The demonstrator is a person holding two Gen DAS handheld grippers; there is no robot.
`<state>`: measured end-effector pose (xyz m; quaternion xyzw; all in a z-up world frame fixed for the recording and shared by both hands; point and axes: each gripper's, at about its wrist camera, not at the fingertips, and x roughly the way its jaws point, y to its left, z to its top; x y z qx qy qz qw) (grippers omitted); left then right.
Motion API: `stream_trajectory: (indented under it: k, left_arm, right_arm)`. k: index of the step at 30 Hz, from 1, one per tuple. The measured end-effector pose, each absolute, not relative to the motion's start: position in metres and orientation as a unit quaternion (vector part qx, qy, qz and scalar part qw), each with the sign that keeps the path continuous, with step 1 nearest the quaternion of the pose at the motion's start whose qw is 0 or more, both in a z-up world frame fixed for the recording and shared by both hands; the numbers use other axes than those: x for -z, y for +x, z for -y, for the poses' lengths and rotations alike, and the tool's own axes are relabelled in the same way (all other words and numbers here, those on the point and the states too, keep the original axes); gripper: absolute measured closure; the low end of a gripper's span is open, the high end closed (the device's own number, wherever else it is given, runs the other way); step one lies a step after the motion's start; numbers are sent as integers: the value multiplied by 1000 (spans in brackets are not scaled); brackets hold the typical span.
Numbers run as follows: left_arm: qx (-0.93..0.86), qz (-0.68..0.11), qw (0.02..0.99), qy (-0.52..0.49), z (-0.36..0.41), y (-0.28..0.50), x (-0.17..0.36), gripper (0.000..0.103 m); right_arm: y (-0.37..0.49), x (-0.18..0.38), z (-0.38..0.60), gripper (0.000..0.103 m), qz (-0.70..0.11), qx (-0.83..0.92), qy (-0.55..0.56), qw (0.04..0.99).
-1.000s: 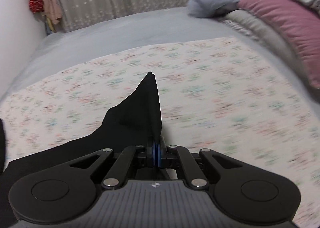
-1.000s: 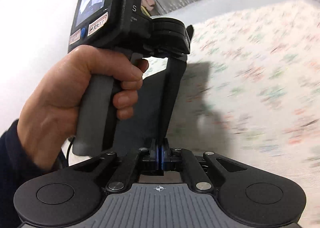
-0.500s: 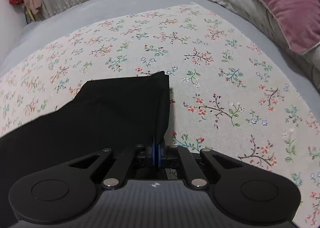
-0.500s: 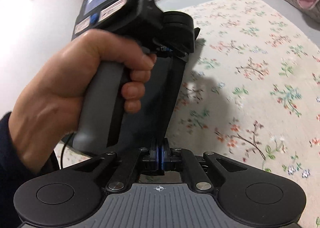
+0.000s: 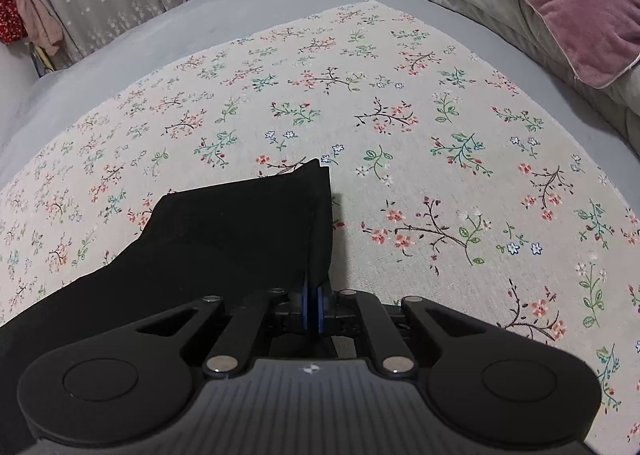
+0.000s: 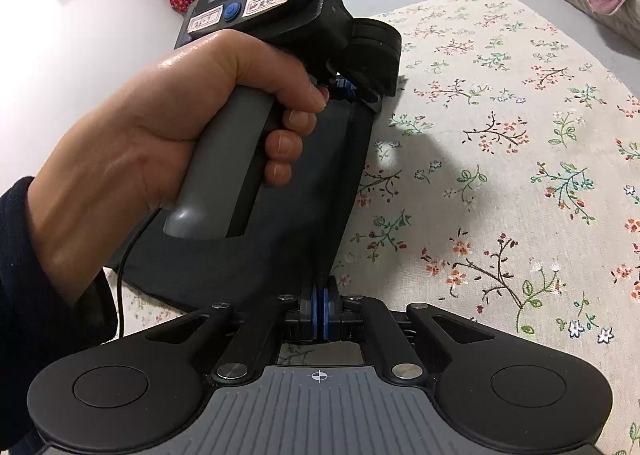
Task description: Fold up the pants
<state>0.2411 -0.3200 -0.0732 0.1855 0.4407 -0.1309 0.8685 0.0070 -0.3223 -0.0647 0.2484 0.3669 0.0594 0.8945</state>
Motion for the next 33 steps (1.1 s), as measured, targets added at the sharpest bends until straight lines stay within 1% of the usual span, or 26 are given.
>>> stream_trajectory:
  k: [7, 8, 11, 12, 13, 14, 15, 17, 18, 20, 21, 22, 24, 30, 33]
  left_arm:
    - [137, -433, 870, 191, 319, 239, 75, 78]
    - [137, -432, 871, 189, 319, 238, 75, 78]
    - [138, -432, 872, 185, 318, 238, 74, 78]
    - [138, -433, 872, 182, 317, 238, 73, 78]
    - [139, -433, 872, 179, 316, 238, 72, 78]
    - [139, -433, 873, 175, 315, 238, 71, 78]
    - [140, -433, 873, 172, 314, 239, 69, 78]
    - [143, -434, 874, 164, 311, 239, 67, 78]
    - [144, -435, 875, 159, 309, 240, 66, 78]
    - [146, -435, 875, 150, 305, 241, 63, 78]
    - [147, -436, 876, 146, 303, 241, 62, 78]
    - [148, -436, 876, 142, 301, 242, 61, 78]
    - [150, -436, 877, 137, 298, 243, 60, 78]
    - [160, -430, 879, 131, 285, 244, 53, 78]
    - [169, -423, 881, 126, 276, 242, 47, 78]
  right_arm:
    - [8, 64, 322, 100, -366, -55, 247, 895]
    - [8, 65, 323, 98, -367, -54, 253, 894]
    - [7, 66, 324, 86, -367, -47, 254, 893]
    - [6, 67, 324, 71, -365, -41, 253, 895]
    - [5, 68, 325, 49, -362, -34, 256, 896]
    - [4, 69, 327, 41, -357, -30, 264, 896]
    - [4, 70, 328, 38, -352, -30, 274, 895]
    - [4, 75, 329, 39, -348, -39, 298, 888]
    - [5, 78, 329, 42, -347, -45, 311, 884]
    - [6, 81, 327, 68, -344, -51, 326, 879]
    - [7, 82, 326, 91, -347, -52, 330, 877]
    - [7, 83, 326, 94, -346, -49, 334, 875]
    - [5, 81, 325, 96, -338, -45, 333, 879]
    - [-3, 69, 315, 99, -314, -30, 306, 898]
    - [-6, 59, 300, 99, -300, -14, 248, 921]
